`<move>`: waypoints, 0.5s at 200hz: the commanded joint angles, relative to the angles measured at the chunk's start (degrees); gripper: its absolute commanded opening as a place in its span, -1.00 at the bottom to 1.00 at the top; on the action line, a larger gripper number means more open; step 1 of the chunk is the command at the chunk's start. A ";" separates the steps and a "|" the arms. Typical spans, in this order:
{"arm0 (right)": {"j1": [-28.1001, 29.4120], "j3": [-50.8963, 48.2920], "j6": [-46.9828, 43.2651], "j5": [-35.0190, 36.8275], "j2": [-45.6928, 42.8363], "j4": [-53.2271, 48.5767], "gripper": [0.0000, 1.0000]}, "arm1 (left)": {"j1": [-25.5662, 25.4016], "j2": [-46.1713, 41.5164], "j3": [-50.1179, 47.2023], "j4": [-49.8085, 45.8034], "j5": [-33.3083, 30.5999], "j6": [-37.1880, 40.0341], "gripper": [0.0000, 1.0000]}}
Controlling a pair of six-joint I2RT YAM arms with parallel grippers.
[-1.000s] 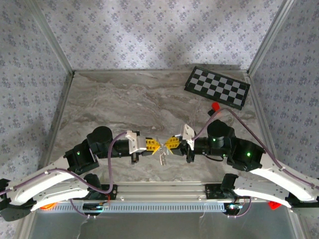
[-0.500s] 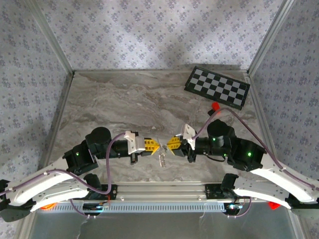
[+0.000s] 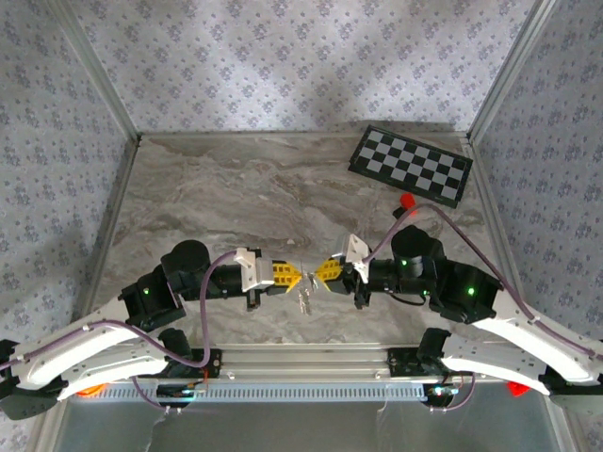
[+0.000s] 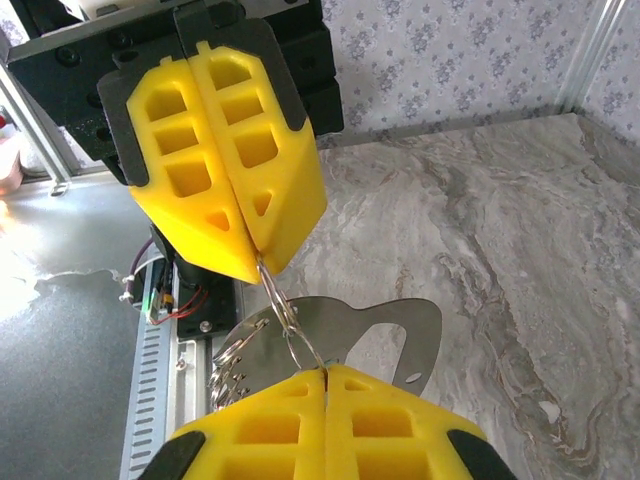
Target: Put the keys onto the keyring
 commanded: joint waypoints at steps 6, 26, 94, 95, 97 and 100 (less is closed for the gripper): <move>-0.01 0.47 0.82 -3.34 1.29 -0.75 -0.80 | 0.22 -0.87 0.96 2.73 0.67 0.22 -1.00; 0.42 0.81 0.56 -3.72 1.98 -1.18 -0.80 | 0.20 -0.95 0.91 2.74 0.66 0.16 -1.00; 0.59 0.67 0.47 -2.72 2.88 -0.96 -0.97 | 0.22 -0.97 0.43 3.25 0.76 0.14 -1.00; 0.57 0.71 0.47 -2.67 2.86 -0.97 -0.96 | 0.21 -1.01 0.43 3.30 0.76 0.14 -1.00; 0.62 0.74 0.47 -2.64 2.85 -1.09 -0.95 | 0.21 -0.97 0.39 3.34 0.71 0.14 -1.00; 0.61 0.79 0.47 -2.56 3.01 -1.19 -0.94 | 0.24 -1.00 0.35 3.34 0.65 0.14 -1.00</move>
